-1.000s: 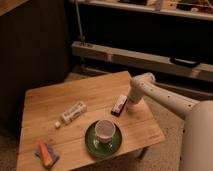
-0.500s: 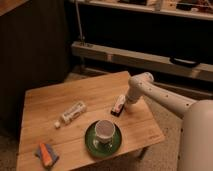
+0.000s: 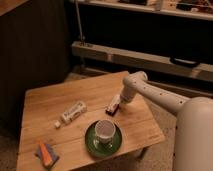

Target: Push the eraser across the table

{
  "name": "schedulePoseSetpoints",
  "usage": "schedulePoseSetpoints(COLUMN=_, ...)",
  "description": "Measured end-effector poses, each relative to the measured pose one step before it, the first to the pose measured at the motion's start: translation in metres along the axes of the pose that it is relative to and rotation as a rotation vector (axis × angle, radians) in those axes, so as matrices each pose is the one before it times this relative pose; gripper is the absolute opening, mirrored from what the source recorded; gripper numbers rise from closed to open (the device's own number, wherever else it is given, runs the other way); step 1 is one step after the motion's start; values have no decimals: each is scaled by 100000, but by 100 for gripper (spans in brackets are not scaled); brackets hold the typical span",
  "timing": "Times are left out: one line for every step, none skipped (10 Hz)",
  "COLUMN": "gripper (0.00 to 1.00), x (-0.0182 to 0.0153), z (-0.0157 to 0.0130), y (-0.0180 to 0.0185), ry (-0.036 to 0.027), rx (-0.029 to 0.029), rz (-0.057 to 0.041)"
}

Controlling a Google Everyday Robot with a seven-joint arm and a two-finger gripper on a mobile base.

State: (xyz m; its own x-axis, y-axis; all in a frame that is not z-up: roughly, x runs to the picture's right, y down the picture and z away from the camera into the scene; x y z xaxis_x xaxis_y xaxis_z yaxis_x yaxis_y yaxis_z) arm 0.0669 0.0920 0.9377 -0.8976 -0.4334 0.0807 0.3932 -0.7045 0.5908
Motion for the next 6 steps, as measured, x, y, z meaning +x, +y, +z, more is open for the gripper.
schedulePoseSetpoints(gripper=0, x=3817, z=525, y=-772, ry=1046, rx=994, rz=-5673)
schedulePoseSetpoints(gripper=0, x=2660, z=405, y=-419, ry=639, rx=751, rz=-4083)
schedulePoseSetpoints(gripper=0, x=2388, z=428, y=-278, ry=500, rx=777, rz=-3780)
schedulePoseSetpoints(gripper=0, x=2886, z=733, y=-323, ry=520, rx=1461, rz=-4525)
schedulePoseSetpoints(gripper=0, x=2667, z=786, y=-217, ry=717, rx=1647, rz=-3991)
schedulePoseSetpoints(gripper=0, x=1892, z=557, y=-87, ry=672, rx=1222, rz=-2798)
